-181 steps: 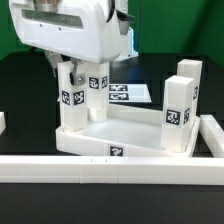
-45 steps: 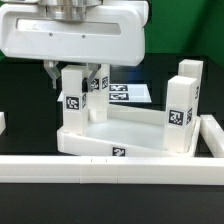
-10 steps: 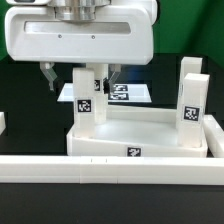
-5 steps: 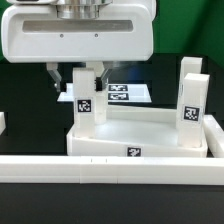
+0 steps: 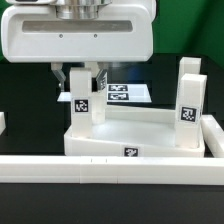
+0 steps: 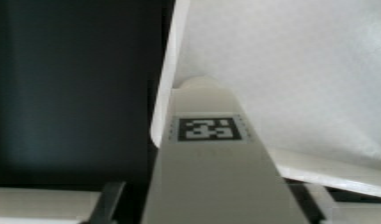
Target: Assemble desk
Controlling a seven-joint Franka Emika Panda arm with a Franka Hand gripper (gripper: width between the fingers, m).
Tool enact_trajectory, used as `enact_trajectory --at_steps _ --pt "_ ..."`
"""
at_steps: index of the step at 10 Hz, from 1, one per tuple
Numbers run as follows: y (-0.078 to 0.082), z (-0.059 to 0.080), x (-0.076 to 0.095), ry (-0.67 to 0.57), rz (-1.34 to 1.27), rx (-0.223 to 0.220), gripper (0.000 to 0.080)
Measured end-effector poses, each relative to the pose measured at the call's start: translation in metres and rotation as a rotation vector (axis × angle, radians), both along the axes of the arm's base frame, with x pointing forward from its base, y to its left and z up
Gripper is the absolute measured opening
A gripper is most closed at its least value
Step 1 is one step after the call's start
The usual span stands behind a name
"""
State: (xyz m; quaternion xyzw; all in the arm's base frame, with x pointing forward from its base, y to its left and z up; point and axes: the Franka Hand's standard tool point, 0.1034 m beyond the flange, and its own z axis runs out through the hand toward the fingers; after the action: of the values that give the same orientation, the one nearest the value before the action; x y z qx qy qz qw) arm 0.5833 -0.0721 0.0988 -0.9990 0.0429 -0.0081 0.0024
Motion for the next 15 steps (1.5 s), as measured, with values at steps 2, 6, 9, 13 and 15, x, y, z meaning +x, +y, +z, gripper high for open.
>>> enact_trajectory --at_steps 2,6,9,13,15 --pt "-0.002 0.000 -0.002 0.014 -0.217 0.013 0.0288" --pt "-0.007 0.000 -0.007 0.032 -0.537 0.025 0.0300" --pt "-0.008 0.000 -0.008 0.035 -0.597 0.021 0.0308" --pt "0.013 0.013 -0.010 0.039 -0.600 0.041 0.0635" --pt "0.033 0.024 -0.012 0.051 -0.622 0.058 0.0647"
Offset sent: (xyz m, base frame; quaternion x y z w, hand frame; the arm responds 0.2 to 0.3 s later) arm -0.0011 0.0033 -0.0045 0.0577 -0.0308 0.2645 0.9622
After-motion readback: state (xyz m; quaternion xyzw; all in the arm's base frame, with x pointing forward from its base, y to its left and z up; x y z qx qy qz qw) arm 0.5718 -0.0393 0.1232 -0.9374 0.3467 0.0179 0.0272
